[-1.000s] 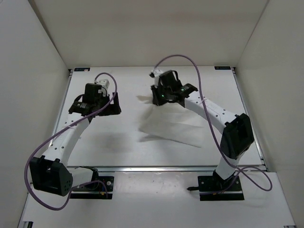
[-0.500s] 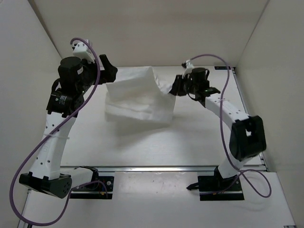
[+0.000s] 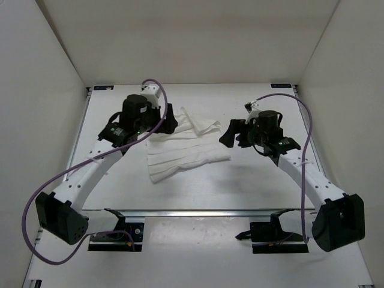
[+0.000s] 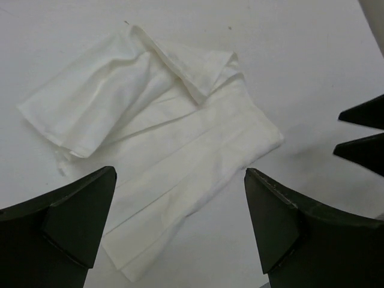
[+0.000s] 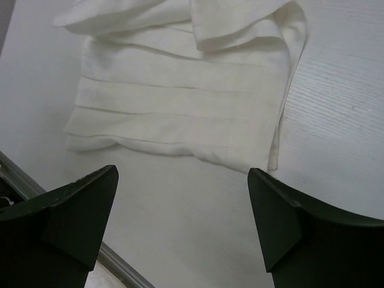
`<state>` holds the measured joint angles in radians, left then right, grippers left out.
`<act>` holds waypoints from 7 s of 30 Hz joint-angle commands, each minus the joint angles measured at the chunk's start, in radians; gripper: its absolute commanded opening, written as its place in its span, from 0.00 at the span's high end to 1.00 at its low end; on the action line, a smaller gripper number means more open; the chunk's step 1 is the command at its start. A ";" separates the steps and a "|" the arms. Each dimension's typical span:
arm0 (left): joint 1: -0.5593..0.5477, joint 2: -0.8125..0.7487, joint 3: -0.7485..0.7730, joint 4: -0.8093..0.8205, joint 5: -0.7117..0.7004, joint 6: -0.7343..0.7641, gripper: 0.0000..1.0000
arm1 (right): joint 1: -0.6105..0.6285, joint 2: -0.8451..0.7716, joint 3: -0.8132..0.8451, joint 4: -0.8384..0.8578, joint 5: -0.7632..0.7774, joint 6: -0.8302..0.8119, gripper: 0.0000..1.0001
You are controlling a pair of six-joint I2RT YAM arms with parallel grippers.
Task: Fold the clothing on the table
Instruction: Move the skirt to the center of the board, then flatten the skirt out
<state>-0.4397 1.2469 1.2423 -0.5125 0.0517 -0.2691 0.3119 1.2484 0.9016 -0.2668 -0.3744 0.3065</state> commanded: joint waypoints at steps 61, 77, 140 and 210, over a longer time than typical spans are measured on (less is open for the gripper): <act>-0.161 0.272 -0.178 0.086 0.086 -0.224 1.00 | 0.015 0.745 0.692 -0.272 0.069 -0.049 0.98; -0.021 0.520 -0.096 -0.003 -0.030 -0.004 1.00 | 0.239 0.551 0.191 -0.049 -0.040 0.189 1.00; -0.096 0.648 0.026 0.247 -0.124 -0.052 0.95 | 0.049 0.744 0.475 -0.120 0.120 -0.001 1.00; -0.004 0.356 -0.020 -0.002 0.206 -0.019 0.02 | -0.240 0.381 0.471 -0.264 -0.023 -0.118 0.16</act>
<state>-0.4793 1.7145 1.1107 -0.4412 0.2562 -0.3592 0.0814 1.7153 1.2583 -0.4850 -0.4065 0.2169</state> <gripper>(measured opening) 0.970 0.792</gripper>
